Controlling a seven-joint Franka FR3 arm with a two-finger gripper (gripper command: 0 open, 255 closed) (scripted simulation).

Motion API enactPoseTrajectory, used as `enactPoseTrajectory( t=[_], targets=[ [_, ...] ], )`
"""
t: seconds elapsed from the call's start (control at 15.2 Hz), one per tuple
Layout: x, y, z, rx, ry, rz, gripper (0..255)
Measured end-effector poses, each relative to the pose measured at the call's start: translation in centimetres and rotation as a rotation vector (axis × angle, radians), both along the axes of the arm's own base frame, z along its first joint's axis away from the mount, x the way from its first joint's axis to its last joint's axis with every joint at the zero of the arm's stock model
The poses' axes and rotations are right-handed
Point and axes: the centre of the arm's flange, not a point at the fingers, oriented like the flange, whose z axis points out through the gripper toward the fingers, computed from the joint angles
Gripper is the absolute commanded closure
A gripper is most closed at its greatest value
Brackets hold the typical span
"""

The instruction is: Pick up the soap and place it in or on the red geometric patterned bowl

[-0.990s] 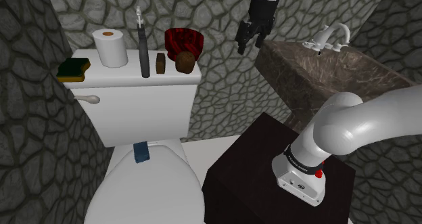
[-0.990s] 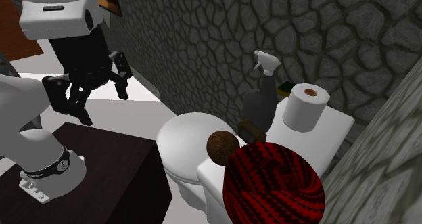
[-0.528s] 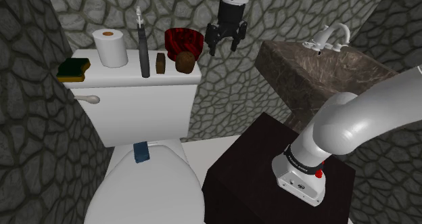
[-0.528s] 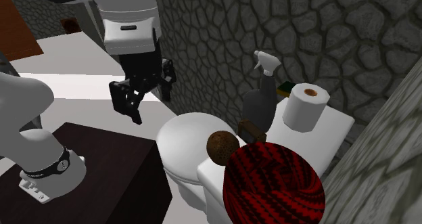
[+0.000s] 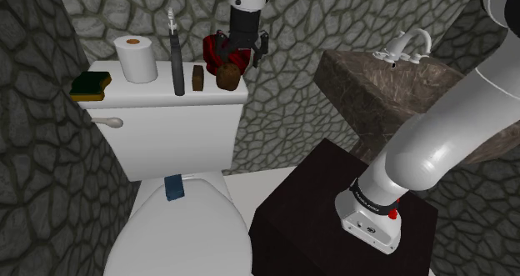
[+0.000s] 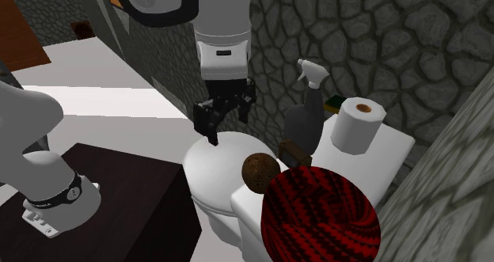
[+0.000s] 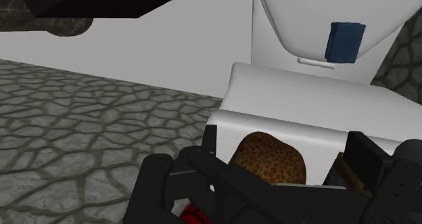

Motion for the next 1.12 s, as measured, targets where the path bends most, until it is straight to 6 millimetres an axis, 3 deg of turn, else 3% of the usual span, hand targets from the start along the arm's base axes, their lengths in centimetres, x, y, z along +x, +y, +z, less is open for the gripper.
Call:
enactPoseTrajectory(
  t=[0.73, 1.12],
  targets=[
    [13.8, 3.7, -4.2, 0.041, 0.000, -0.226, 0],
    [14.6, 3.9, -7.2, 0.045, 0.000, -0.249, 0]
  ],
)
